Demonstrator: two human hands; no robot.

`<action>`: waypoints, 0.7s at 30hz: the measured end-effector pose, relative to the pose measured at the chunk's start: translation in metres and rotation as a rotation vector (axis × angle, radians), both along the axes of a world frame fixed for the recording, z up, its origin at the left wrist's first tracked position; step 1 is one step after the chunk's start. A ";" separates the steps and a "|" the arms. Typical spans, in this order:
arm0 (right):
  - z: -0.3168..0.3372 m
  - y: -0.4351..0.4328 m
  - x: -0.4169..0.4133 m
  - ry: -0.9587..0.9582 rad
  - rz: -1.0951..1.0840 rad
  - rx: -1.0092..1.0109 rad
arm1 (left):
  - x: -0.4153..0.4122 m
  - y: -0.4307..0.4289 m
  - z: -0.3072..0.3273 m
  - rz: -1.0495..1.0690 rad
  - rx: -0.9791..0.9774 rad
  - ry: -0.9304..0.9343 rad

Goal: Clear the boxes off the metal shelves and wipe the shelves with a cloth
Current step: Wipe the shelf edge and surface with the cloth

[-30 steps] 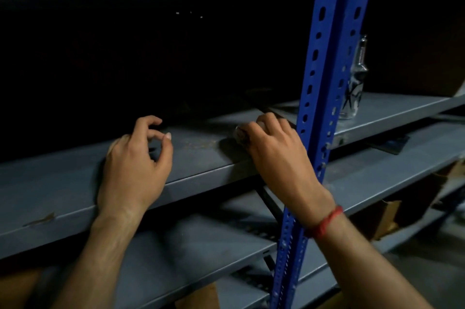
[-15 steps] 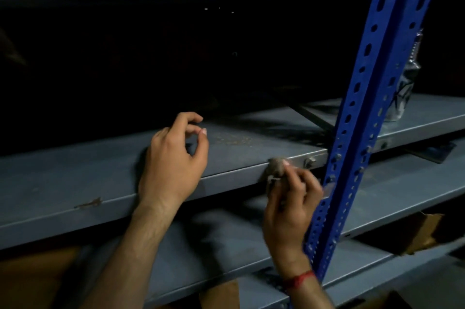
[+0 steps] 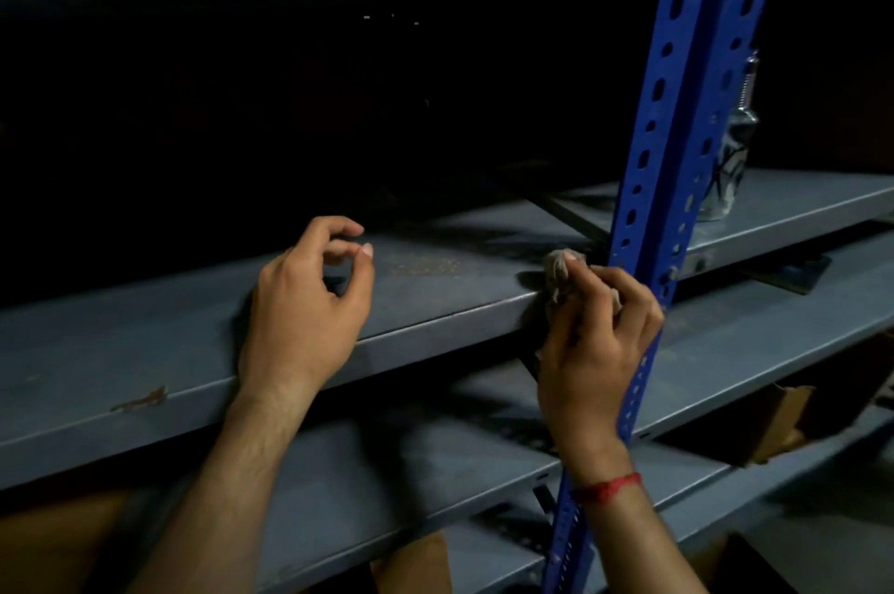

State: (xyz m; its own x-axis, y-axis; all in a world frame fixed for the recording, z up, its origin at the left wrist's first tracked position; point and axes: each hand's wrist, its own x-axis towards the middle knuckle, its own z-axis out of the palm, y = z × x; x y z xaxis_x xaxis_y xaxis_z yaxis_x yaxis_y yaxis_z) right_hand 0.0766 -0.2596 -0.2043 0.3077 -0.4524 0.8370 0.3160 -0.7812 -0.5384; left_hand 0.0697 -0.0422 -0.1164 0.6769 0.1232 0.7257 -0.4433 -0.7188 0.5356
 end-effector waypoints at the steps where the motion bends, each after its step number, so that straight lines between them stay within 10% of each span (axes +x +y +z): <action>1: 0.001 0.012 -0.002 -0.007 0.012 0.038 | 0.000 0.000 0.000 -0.006 -0.014 -0.004; 5: -0.002 0.085 -0.026 -0.003 0.187 0.068 | 0.001 0.003 0.002 -0.075 -0.086 -0.057; 10: -0.009 0.151 -0.055 0.030 0.403 -0.351 | -0.014 0.009 0.008 -0.216 -0.212 -0.156; 13: -0.010 0.102 -0.036 -0.029 0.325 -0.537 | -0.031 0.029 0.002 -0.034 0.032 -0.168; 21: -0.003 0.052 -0.024 0.078 0.201 0.003 | -0.082 0.077 -0.034 0.296 0.346 -0.029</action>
